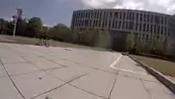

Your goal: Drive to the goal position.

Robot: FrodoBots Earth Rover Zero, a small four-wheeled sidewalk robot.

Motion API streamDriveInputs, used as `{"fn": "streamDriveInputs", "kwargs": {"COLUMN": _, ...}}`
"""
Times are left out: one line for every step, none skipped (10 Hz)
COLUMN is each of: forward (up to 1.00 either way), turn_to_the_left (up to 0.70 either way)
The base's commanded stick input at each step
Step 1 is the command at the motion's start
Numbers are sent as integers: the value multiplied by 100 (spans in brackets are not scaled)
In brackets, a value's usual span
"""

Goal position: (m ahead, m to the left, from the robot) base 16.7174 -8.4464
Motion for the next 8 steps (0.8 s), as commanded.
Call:
{"fn": "streamDriveInputs", "kwargs": {"forward": 70, "turn_to_the_left": 0}}
{"fn": "streamDriveInputs", "kwargs": {"forward": 70, "turn_to_the_left": 0}}
{"fn": "streamDriveInputs", "kwargs": {"forward": 70, "turn_to_the_left": 0}}
{"fn": "streamDriveInputs", "kwargs": {"forward": 70, "turn_to_the_left": 0}}
{"fn": "streamDriveInputs", "kwargs": {"forward": 70, "turn_to_the_left": 0}}
{"fn": "streamDriveInputs", "kwargs": {"forward": 70, "turn_to_the_left": 0}}
{"fn": "streamDriveInputs", "kwargs": {"forward": 70, "turn_to_the_left": 0}}
{"fn": "streamDriveInputs", "kwargs": {"forward": 70, "turn_to_the_left": 0}}
